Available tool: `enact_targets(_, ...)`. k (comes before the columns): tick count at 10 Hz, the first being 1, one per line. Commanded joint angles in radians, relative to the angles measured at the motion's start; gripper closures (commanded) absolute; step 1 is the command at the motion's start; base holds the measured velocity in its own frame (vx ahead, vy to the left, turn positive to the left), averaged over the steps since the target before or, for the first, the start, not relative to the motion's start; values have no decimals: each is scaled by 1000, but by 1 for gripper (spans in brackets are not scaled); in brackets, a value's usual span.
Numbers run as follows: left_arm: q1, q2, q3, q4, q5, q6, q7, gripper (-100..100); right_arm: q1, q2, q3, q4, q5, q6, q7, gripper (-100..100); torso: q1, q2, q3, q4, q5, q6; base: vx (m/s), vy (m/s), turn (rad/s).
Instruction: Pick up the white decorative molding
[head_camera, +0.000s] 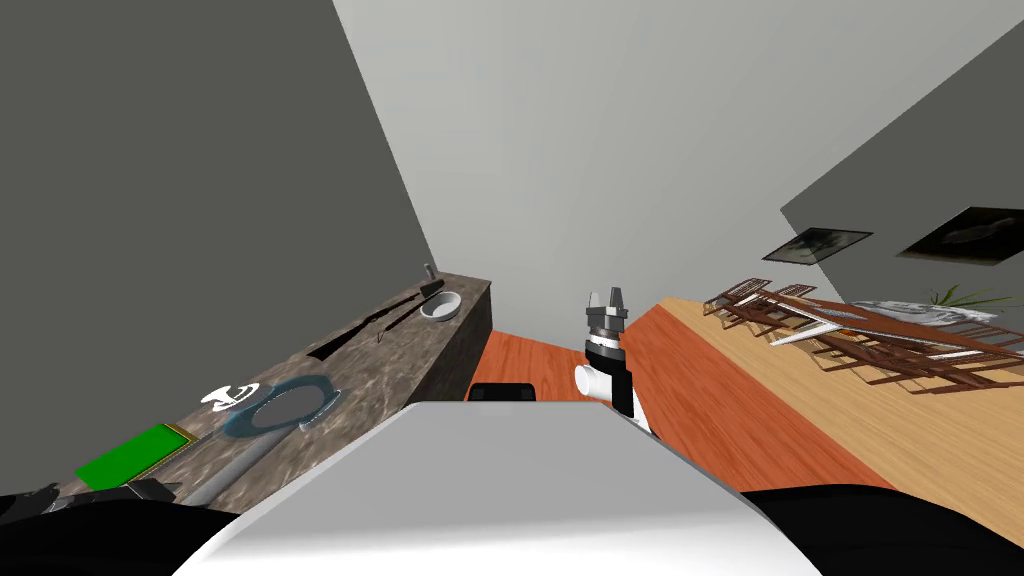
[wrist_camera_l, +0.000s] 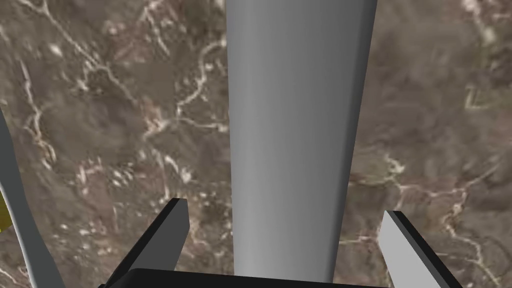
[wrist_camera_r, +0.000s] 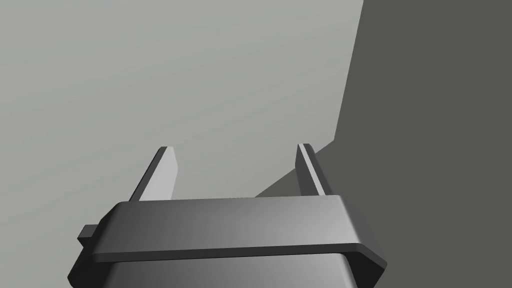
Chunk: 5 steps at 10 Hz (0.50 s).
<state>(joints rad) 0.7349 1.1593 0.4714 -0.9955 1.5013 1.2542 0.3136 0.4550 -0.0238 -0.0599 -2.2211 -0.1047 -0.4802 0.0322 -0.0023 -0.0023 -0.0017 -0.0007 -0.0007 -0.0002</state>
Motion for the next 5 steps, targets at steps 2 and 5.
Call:
enact_targets(2,-14,-14,-29,-21,-11,-23,51,-100,0,0,0,0,0,0,0,0,1,4,2,1,0,1,-68,24,-124)
enact_targets(5,-28,-27,-59,-42,-22,-47,101,-100,0,0,0,0,0,0,0,0,2,9,5,2,1,0,-93,33,-75)
